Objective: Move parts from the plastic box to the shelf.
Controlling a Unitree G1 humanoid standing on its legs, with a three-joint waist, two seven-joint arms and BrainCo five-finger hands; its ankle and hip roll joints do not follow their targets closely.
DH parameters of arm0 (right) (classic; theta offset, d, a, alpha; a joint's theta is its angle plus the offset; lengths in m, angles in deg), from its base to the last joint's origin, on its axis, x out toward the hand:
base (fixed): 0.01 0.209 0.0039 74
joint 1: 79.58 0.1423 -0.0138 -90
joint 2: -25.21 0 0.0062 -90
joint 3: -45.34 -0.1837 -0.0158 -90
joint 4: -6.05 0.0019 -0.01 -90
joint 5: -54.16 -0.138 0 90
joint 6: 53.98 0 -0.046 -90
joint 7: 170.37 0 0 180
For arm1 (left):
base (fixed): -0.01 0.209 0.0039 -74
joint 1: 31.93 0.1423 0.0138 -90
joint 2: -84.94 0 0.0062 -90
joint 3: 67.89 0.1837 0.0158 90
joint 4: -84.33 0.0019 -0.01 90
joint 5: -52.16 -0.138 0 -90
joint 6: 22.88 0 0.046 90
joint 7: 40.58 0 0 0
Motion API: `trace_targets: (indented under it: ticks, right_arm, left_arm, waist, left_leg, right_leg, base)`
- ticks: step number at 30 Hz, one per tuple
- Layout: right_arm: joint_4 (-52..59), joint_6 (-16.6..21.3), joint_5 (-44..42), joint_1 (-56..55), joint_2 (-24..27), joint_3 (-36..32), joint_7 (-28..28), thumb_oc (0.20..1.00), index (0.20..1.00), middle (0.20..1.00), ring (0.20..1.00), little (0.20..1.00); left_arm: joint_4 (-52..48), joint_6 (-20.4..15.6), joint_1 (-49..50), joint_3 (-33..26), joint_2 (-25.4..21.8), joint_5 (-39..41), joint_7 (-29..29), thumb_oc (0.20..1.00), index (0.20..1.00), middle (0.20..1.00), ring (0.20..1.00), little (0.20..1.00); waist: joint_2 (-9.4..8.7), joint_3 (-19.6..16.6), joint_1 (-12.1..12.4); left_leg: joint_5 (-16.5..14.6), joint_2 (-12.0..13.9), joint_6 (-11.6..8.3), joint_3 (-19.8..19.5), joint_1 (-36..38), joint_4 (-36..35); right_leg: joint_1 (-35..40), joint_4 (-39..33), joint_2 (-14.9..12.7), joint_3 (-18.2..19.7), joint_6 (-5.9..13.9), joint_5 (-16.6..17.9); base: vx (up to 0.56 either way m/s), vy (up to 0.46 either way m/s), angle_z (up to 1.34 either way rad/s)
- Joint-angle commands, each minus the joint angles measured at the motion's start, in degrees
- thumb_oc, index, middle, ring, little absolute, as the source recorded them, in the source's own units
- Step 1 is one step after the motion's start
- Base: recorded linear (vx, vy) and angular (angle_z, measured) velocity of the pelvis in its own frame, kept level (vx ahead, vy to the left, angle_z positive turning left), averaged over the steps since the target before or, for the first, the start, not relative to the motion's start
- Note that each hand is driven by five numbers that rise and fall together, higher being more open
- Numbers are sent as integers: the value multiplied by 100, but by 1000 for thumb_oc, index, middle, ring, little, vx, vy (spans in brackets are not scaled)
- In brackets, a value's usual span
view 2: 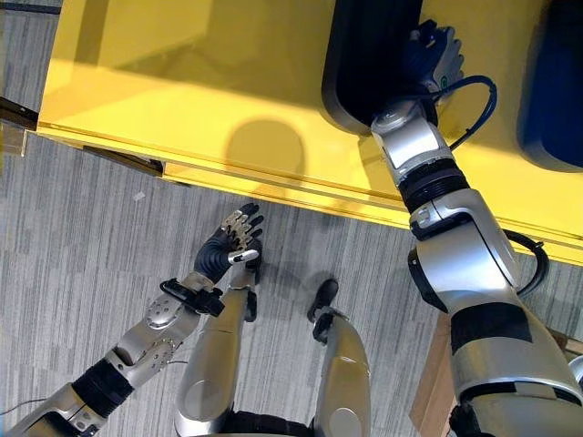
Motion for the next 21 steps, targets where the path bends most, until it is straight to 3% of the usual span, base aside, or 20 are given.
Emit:
trace_targets:
  ticks: [1, 10, 11, 12, 21]
  right_arm:
    - [184, 98, 86, 728, 439, 399, 145, 200, 200, 200, 200, 200]
    - [-130, -7, -214, 714, 349, 393, 378, 200, 200, 200, 200, 200]
    - [-179, -25, -345, 700, 354, 372, 411, 536, 536, 536, 536, 536]
    - [-208, -28, -455, 680, 363, 345, 410, 1000, 1000, 1000, 1000, 1000]
    - [-514, 202, -1312, 488, 319, 72, 253, 1000, 1000, 1000, 1000, 1000]
  left_arm:
    - [-570, -256, 184, 136, 222, -40, -118, 1000, 1000, 1000, 1000, 1000]
    - [-490, -300, 49, 189, 257, -87, 32, 1000, 1000, 1000, 1000, 1000]
    - [-492, -278, 37, 195, 249, -101, 27, 1000, 1000, 1000, 1000, 1000]
    - [-508, -266, 38, 206, 241, -94, 31, 1000, 1000, 1000, 1000, 1000]
    - [-447, -273, 67, 233, 352, -21, 130, 1000, 1000, 1000, 1000, 1000]
  waist:
    - [210, -194, 60]
    - [221, -194, 50]
    - [216, -194, 44]
    - [217, -194, 40]
    - [340, -194, -61]
  left_leg:
    - [-651, -278, -55, -201, 149, 237]
    - [-645, -249, -62, -135, 117, 200]
    - [-647, -251, -58, -135, 118, 203]
    - [-652, -254, -58, -141, 117, 208]
    - [-661, -269, -65, -44, 264, 155]
  right_leg:
    - [26, 128, 278, -195, -59, 185]
    - [-3, 26, 251, -239, -23, 254]
    - [0, 17, 255, -231, -17, 266]
    - [-1, 17, 255, -223, -15, 267]
    - [51, 24, 239, -118, -23, 236]
  base:
    - [-3, 51, 2]
    - [-1, 10, 0]
    - [0, 0, 0]
    - [0, 0, 0]
    - [-1, 16, -1]
